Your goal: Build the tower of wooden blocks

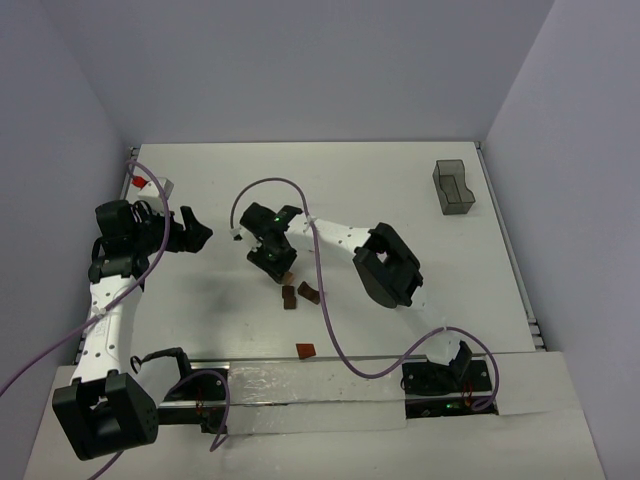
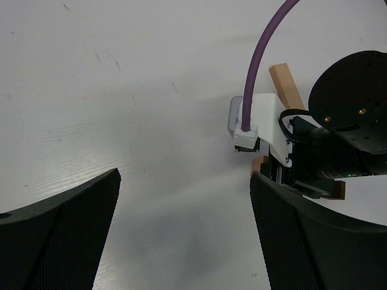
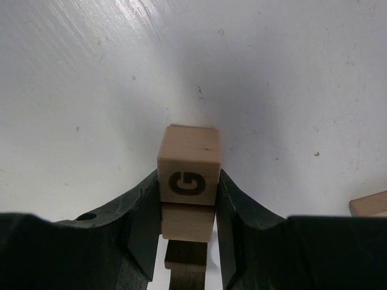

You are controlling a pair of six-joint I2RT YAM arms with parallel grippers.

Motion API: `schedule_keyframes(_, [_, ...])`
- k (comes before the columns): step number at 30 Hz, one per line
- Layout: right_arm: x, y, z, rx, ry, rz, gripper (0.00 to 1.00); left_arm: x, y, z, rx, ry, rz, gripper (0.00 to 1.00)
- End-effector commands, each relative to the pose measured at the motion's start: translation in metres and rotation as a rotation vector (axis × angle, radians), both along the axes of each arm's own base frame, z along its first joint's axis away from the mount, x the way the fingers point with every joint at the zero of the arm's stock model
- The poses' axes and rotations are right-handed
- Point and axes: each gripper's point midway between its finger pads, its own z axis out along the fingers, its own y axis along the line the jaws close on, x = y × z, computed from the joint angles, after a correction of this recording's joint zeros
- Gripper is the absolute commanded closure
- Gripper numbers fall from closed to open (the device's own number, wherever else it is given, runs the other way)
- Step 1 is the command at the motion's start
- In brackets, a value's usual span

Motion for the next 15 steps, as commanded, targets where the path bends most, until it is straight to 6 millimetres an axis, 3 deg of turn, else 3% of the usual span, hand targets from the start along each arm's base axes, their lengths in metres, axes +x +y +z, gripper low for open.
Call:
schedule_keyframes(1, [0.007, 0.01, 0.028, 0.06, -0.011, -0.079, 0.99, 0.007, 0.003, 0.01, 0.01, -0.051, 0.008, 0.06])
schedule_keyframes(7, [0.023, 0.008, 0.051, 0.09, -0.07, -0.273, 1.0, 0.008, 0.004, 0.012, 0.011, -0.054, 0.011, 0.06])
schedule_keyframes(11, [0.053, -0.014, 0.072, 0.076, -0.193, -0.46, 1.0, 0.008, 0.005, 0.012, 0.014, -0.056, 0.018, 0.06])
schedule_keyframes(15, [0.069, -0.04, 0.09, 0.085, -0.255, -0.624, 1.0, 0.009, 0.006, 0.013, 0.014, -0.059, 0.024, 0.06])
